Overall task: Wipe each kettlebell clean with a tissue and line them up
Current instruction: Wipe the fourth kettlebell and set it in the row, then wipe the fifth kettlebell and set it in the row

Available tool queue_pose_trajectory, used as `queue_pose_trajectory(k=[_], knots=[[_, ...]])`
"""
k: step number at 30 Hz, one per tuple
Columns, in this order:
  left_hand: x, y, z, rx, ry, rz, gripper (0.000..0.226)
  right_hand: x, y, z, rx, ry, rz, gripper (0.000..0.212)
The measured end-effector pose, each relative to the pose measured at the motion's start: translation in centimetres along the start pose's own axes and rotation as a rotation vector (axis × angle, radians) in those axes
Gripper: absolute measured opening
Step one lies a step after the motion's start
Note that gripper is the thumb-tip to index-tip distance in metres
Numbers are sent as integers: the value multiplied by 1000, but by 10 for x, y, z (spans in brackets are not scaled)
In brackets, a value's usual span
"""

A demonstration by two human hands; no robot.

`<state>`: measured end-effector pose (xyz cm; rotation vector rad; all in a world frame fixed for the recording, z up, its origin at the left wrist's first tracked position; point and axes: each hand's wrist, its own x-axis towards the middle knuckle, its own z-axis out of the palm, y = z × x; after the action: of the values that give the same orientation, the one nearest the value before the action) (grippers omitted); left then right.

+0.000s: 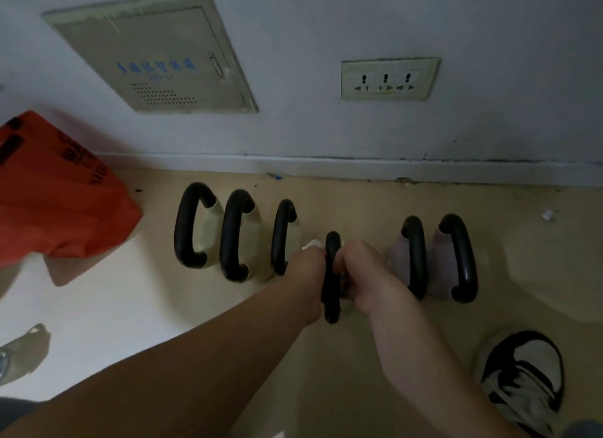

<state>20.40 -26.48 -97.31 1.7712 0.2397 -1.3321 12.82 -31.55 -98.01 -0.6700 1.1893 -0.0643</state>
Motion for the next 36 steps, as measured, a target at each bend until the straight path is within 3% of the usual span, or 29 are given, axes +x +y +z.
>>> queue_pose_trajectory(k=[6, 10, 13, 15, 16, 19, 22, 24, 25, 28, 33, 36], knots=[[25, 36, 4, -24, 43, -8, 36, 20, -30, 8, -39, -76, -99, 21], [30, 44, 0, 66, 15, 35, 38, 37, -30, 11, -4, -22, -77, 16], [32, 49, 6, -33, 6, -3, 28, 53, -27, 10, -12, 19, -37, 18], [29, 52, 11, 7, 7, -10, 16, 60, -29, 11, -52, 38, -23, 19], [26, 53, 10, 40, 24, 15, 20, 62, -30, 10, -92, 63, -22, 17], [19, 53, 1, 164, 122, 159, 40, 60, -33, -6, -176, 311, -248, 6], [10, 45, -5, 167, 115, 261, 44, 46, -35, -47, -207, 690, -566, 22], [5, 36, 2, 136, 51, 250, 38, 43, -36, -73, -366, 928, -531, 40], [-1, 30, 7, 139, 24, 232, 33, 46, -32, -82, -403, 934, -448, 47], [-6, 14, 23, 157, -39, 239, 32, 54, -3, -84, -266, 728, -190, 58], [-14, -4, 28, 168, -67, 275, 45, 47, 15, -79, -297, 671, -106, 56], [-23, -18, 17, 130, -59, 293, 39, 41, 18, -74, -385, 583, -54, 51]])
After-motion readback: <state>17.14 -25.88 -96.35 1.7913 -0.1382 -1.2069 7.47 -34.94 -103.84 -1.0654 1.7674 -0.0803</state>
